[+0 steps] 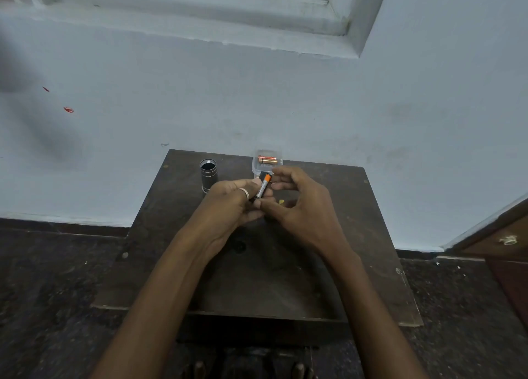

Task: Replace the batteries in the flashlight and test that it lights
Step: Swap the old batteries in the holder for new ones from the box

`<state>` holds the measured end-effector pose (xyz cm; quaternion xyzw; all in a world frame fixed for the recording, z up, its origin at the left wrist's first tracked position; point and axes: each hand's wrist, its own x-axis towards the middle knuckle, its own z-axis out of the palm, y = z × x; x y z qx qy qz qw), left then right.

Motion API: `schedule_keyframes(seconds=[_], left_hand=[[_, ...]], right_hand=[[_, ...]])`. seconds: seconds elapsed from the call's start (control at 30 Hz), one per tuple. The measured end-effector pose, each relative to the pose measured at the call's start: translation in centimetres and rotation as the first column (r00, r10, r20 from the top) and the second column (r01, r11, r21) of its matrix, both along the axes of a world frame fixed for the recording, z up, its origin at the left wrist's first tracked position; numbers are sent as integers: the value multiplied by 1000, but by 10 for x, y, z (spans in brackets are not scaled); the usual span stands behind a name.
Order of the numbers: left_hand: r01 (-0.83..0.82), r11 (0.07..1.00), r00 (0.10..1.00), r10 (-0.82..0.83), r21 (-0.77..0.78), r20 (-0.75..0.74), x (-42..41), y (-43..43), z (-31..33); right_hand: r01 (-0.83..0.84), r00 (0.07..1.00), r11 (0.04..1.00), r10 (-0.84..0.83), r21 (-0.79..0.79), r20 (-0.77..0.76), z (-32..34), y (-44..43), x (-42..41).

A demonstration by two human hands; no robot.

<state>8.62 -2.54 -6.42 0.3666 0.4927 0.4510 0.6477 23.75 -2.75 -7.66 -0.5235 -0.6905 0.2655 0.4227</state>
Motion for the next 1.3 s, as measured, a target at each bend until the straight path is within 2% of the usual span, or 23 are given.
schedule_keyframes(seconds=[0.1,0.37,0.83,1.03,1.13,1.3], left_hand=[[0,1000,1000,0,-7,16,-1,1,0],[-3,1000,1000,3,-1,-27,0,2,-2],[35,999,996,-34,12,-85,-2,3,-7],[-12,1000,998,13,18,-67,0,3,-6],[-32,999,999,32,8,-39,1,3,-6],[1,1000,1000,-1,31,-4,2,3,-6]], right_hand=[[-9,1000,1000,10,20,-22,1,-1,-1],[-13,996,997,6,77,89,-5,1,-2],[1,997,1000,-3,26,74,-7,4,0],[34,997,995,-39,90,60,-7,4,-4],[26,1000,998,-26,54,4,-2,3,-4],[60,970,998,-67,-34,-232,3,2,-8]])
